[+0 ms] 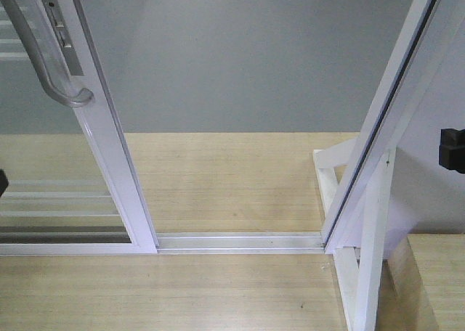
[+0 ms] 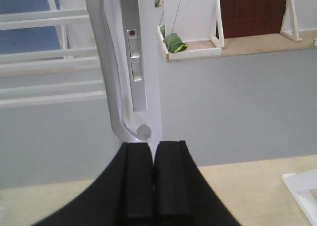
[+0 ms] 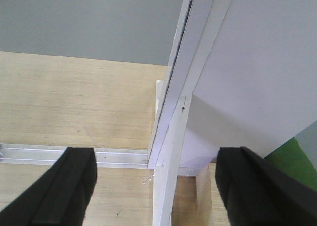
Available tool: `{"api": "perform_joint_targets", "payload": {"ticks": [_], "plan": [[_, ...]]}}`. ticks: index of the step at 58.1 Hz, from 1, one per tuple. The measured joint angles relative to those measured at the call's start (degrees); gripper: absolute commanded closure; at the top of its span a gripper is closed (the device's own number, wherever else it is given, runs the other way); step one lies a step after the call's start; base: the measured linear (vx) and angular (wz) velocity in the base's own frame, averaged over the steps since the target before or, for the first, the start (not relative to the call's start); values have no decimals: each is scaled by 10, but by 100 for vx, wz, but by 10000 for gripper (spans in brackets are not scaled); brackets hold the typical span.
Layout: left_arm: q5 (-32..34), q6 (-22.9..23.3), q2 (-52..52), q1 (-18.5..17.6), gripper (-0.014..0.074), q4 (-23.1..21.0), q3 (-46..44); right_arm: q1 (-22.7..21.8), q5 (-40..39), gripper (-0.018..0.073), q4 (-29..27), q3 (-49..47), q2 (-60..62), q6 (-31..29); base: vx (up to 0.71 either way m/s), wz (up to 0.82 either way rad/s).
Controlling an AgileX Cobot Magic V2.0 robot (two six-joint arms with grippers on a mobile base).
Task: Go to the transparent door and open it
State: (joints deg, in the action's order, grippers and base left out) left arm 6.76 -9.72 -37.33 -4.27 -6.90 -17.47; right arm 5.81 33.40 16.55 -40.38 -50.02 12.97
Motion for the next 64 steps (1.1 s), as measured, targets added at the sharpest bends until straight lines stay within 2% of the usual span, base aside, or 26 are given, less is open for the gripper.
{"api": "perform_joint_targets", "payload": {"ticks": [15,23,34,44,64], "plan": [[8,24,173,40,604,14,109,0,1,6,0,0,0,0,0,0],[-7,25,255,41,604,38,153,0,1,6,0,0,0,0,0,0],[-51,26,358,42,604,38,191,0,1,6,0,0,0,0,0,0],[-87,26,379,42,604,36,192,0,0,6,0,0,1,0,0,0],[-96,26,380,42,604,36,193,0,0,6,0,0,1,0,0,0]]}}
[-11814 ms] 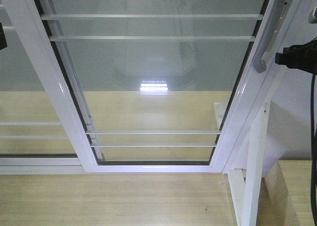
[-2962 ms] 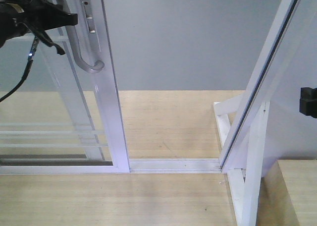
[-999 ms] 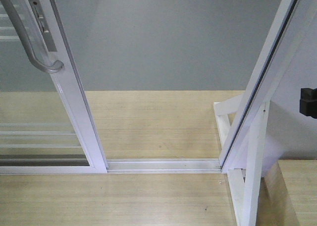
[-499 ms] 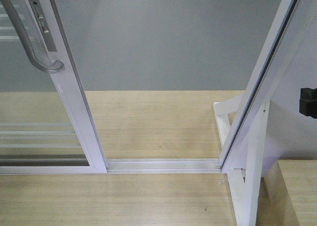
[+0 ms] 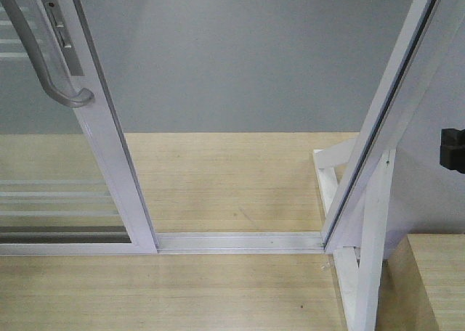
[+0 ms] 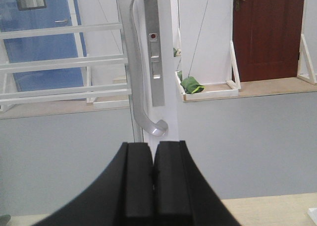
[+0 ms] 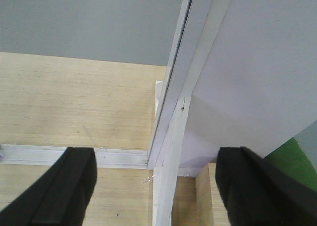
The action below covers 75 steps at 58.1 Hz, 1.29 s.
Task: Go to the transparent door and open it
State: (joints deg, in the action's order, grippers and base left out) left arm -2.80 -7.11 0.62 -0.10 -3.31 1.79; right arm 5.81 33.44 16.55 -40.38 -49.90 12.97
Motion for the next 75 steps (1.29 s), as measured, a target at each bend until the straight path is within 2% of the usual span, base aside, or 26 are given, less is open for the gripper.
{"api": "perform_joint_targets", "payload": {"ticks": [18,25,34,45,63,69,75], "plan": [[0,0,0,0,604,0,0,0,1,12,0,0,0,0,0,0],[0,0,0,0,604,0,0,-1,5,61,15,7,14,-2,0,0],[0,0,0,0,604,0,0,-42,-31,252,-10,74,81,-2,0,0],[0,0,0,0,604,0,0,-85,-135,575,-44,212,208,-2,0,0],[0,0,0,0,604,0,0,-89,-211,568,-108,402,425,-25,0,0],[0,0,0,0,604,0,0,-90,-211,567,-125,420,489,-54,0,0],[0,0,0,0,604,0,0,-90,-201,567,-132,421,504,-75,0,0]]}}
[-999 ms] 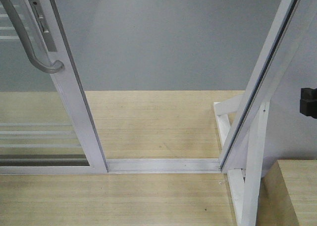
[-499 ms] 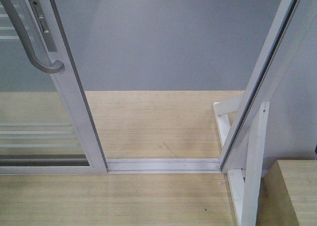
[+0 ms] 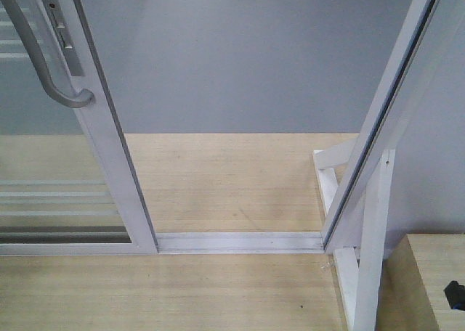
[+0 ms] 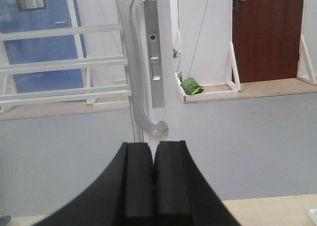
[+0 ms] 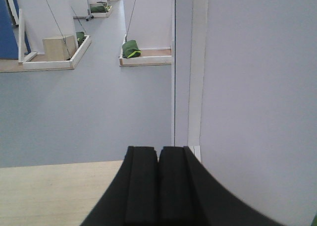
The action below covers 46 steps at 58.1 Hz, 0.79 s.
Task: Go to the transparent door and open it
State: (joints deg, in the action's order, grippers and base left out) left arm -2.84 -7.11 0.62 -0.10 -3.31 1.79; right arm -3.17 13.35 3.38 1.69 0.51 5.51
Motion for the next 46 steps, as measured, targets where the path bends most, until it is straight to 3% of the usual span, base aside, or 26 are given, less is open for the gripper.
{"api": "perform_joint_targets", "payload": {"ticks": [22,46], "plan": [[0,0,0,0,603,0,0,-1,-1,565,-43,0,1,-7,0,0],[0,0,0,0,603,0,0,-1,-1,565,-45,0,1,-7,0,0]]}}
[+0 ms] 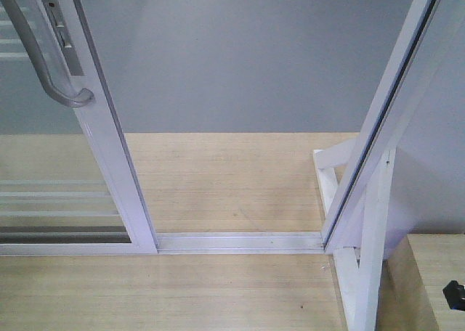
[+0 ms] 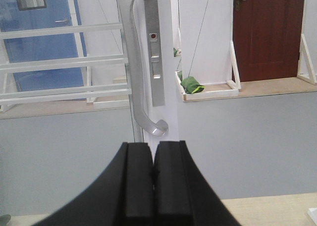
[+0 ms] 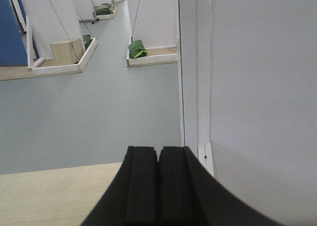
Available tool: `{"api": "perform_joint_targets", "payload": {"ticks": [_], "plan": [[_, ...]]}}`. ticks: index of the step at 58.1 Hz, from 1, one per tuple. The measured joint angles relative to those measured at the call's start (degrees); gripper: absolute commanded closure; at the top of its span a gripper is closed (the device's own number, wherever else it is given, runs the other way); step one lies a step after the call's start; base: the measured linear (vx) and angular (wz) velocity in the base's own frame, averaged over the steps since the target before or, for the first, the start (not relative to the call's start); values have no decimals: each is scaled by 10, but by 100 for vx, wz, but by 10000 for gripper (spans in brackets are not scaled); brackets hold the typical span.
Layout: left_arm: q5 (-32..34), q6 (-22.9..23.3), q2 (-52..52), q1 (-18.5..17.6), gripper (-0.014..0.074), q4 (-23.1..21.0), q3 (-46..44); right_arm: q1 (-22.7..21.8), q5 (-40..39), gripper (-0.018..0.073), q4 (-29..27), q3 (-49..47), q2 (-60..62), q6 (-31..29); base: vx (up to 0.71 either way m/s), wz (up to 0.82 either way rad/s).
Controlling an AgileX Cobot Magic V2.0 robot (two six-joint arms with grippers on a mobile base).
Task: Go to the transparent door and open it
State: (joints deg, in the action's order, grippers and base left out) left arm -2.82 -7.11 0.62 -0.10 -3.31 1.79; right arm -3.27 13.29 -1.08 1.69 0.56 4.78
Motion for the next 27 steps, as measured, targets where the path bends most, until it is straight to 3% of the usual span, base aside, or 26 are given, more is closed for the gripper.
{"api": "perform_joint_targets", "payload": {"ticks": [27], "plan": [[0,0,0,0,603,0,0,0,0,565,0,0,0,0,0,0]]}}
